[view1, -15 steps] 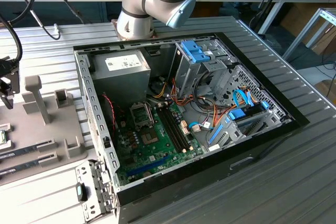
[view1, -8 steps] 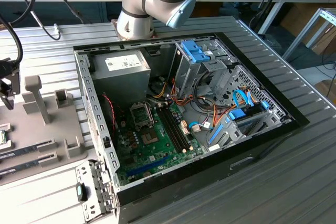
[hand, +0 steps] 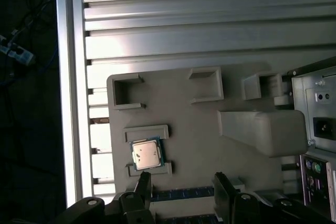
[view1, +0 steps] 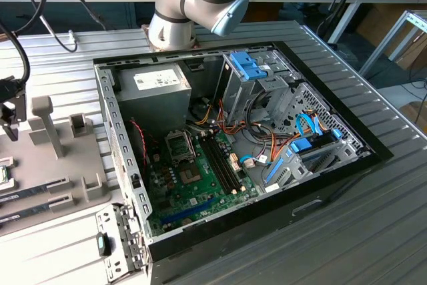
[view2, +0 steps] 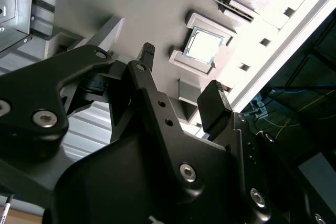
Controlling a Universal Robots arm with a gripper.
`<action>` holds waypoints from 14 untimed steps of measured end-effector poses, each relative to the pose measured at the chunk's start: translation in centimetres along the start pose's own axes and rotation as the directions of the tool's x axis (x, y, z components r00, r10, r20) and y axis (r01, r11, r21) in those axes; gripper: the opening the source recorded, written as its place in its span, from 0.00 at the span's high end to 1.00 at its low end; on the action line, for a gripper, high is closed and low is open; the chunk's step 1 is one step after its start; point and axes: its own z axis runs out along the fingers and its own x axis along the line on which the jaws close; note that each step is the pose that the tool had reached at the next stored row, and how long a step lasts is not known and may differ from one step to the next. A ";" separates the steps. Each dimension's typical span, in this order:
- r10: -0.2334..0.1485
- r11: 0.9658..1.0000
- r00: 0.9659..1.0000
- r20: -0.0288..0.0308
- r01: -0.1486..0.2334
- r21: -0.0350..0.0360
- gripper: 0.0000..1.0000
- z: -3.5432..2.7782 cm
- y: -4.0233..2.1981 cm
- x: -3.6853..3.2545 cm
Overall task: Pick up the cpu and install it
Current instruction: 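Pick up the cpu and move it towards the insertion slot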
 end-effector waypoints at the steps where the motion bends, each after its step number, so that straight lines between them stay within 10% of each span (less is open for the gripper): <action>1: 0.000 1.000 1.000 0.000 0.000 0.000 0.40 0.07 0.00 0.00; 14: 0.000 1.000 1.000 0.000 0.000 0.000 0.40 0.67 -0.03 0.01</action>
